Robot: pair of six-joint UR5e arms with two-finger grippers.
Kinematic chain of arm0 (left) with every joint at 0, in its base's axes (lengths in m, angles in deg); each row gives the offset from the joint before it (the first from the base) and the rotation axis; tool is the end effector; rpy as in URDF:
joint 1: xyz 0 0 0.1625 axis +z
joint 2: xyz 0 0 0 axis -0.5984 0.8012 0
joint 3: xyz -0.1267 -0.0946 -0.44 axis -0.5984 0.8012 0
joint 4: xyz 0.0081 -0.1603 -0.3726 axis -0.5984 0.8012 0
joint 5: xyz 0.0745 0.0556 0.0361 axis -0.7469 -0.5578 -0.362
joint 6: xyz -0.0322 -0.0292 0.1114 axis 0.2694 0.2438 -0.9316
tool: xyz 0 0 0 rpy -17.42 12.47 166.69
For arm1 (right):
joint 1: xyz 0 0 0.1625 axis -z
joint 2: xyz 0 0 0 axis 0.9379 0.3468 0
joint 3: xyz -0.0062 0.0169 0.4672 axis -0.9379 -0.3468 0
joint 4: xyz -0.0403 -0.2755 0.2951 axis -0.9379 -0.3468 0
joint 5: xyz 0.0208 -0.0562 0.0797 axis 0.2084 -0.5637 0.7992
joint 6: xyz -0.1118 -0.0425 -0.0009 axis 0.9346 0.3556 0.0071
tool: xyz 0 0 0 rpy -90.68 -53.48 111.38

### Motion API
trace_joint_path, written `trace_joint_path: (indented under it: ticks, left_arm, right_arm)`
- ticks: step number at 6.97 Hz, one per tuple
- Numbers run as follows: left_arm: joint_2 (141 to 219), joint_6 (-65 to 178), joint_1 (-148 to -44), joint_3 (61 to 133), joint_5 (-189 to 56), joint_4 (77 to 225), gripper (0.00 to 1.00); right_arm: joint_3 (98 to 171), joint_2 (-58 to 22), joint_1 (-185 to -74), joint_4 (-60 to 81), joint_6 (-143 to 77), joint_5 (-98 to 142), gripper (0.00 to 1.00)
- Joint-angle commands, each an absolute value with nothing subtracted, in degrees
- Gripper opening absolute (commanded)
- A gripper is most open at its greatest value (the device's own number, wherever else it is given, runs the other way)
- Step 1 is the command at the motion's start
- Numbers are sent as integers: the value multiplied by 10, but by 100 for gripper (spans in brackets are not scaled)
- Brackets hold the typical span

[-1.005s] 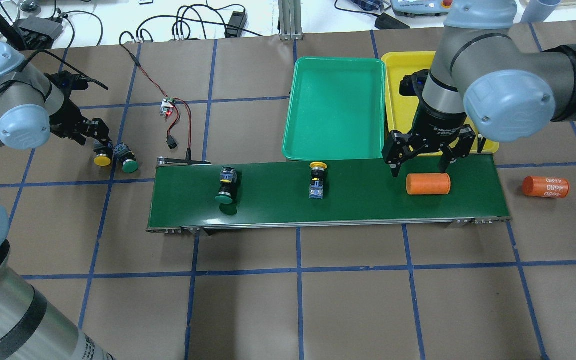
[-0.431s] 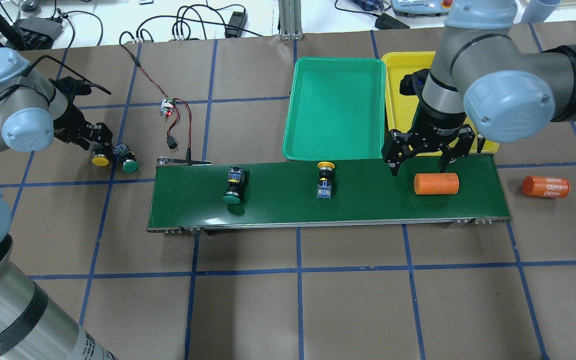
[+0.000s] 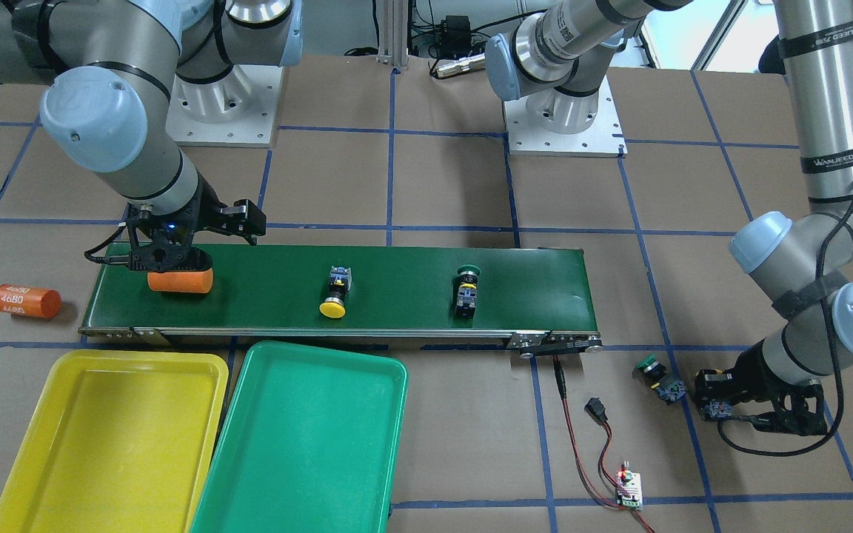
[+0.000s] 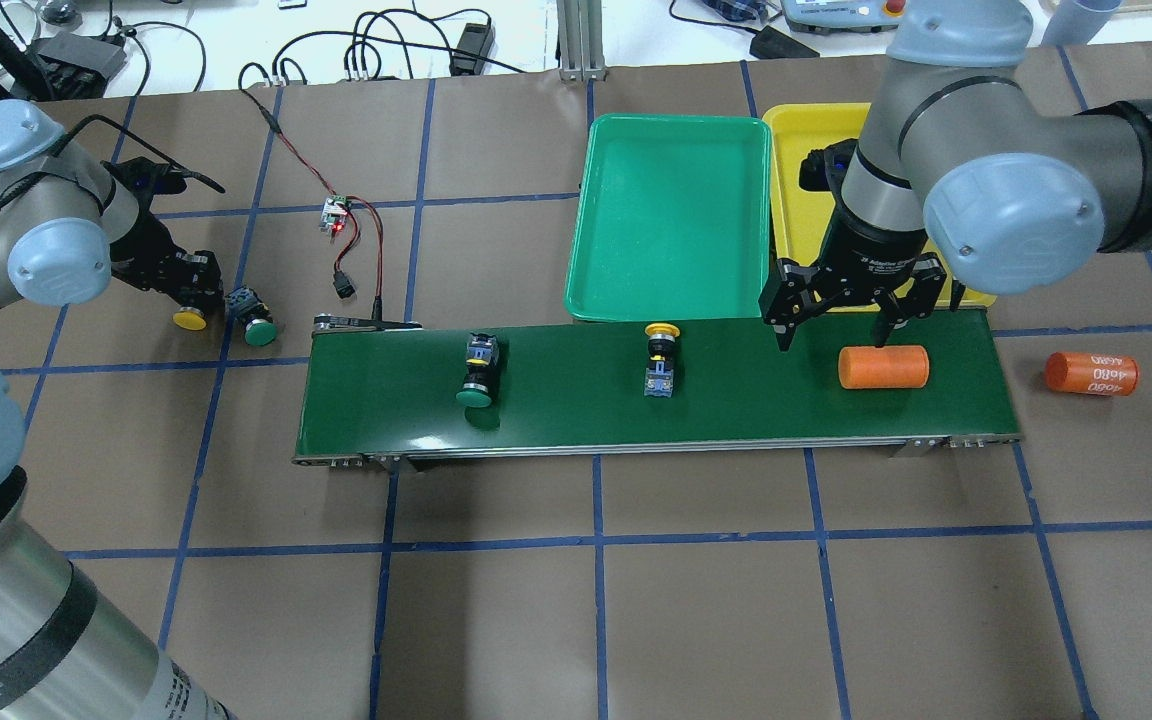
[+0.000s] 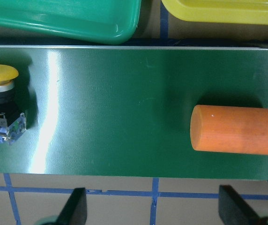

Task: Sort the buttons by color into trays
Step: 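Carry the green-capped button with the left gripper onto the belt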

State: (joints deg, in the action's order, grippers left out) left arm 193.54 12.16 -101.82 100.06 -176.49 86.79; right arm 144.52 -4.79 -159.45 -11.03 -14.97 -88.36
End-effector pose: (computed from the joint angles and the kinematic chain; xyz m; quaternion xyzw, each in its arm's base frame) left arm 0.1561 -0.6595 0.2041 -0.0384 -0.9991 0.0126 0.0087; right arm 0.1359 -0.4926 0.3608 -0.0094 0.9949 0.0984 0.0217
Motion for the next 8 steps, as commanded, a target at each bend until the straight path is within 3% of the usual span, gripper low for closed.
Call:
trace_joint_path:
  ticks: [1,3,5,8]
  left_arm:
    - [1888,120,-1027,1017,-1766,887,0]
    - [1794,118,-1037,1049,-1756,969,0]
    - [1713,123,-1079,1136,-1741,967,0]
    - [1695,127,-1203,1164,-1743,941,0]
  right_arm:
    - [1462,-47,-1600,-146,-153,-882,100]
    - [1491,-46,-1615,-198,-151,-891,100]
    - [1507,-46,-1614,-213,-152,-885,100]
    - [1513,-46,-1611,-214,-151,-882,100]
